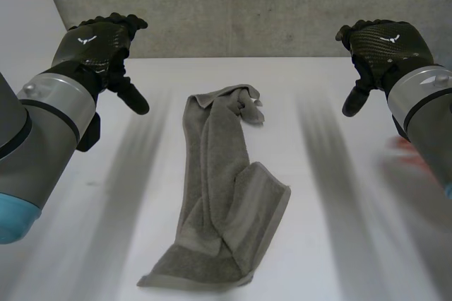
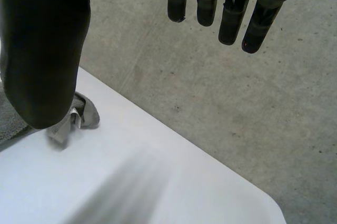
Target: Fold the towel.
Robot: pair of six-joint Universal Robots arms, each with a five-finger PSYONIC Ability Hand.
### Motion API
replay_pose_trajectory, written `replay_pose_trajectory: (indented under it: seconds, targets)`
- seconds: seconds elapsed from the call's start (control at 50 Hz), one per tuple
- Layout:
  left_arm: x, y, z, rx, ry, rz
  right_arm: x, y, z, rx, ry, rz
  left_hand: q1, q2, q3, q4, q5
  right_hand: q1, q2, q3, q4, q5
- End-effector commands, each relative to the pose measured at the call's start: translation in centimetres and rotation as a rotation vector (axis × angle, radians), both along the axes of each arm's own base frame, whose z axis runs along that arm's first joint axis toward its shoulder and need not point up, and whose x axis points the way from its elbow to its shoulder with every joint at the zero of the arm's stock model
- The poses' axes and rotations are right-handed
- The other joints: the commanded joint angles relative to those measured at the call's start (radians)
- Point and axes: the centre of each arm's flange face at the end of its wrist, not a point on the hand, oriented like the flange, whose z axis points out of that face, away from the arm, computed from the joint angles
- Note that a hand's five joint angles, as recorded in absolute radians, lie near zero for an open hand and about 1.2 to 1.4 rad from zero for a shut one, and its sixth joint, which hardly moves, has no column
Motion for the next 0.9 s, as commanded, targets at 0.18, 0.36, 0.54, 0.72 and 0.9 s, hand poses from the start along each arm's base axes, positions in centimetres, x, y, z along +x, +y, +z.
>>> replay_pose_trajectory:
  seconds: [0.18, 0.36, 0.54, 0.72, 0.9]
  targets:
    - [-0.1, -0.1, -0.2, 0.003, -0.004, -0.002, 0.1, 0.2, -0.1, 0.01, 0.005, 0.014, 0.007, 0.012, 0.011, 0.01, -0.019, -0.024, -0.069, -0.056, -0.063, -0.051]
    - [-0.4, -1.5, -1.4, 0.006, -0.011, 0.009, 4.0, 4.0, -3.5, 0.17, 0.106, 0.349, 0.007, 0.012, 0.011, 0.01, -0.019, -0.024, -0.069, -0.056, -0.063, -0.051]
    - [0.0, -2.9, -2.4, 0.028, -0.023, 0.035, 7.3, 8.5, -8.3, 0.316, 0.146, 0.605, 0.007, 0.012, 0.011, 0.01, -0.019, -0.024, -0.069, -0.056, -0.063, -0.051]
    - [0.6, -3.3, -2.0, 0.018, -0.014, 0.054, 10.5, 12.7, -14.2, 0.375, 0.163, 0.828, 0.007, 0.012, 0.011, 0.01, -0.019, 0.009, -0.035, -0.022, -0.03, -0.017]
    - [0.7, -3.3, -1.9, 0.015, -0.012, 0.057, 12.5, 14.9, -17.1, 0.328, 0.191, 0.938, 0.007, 0.012, 0.011, 0.01, -0.019, 0.153, 0.109, 0.122, 0.114, 0.127]
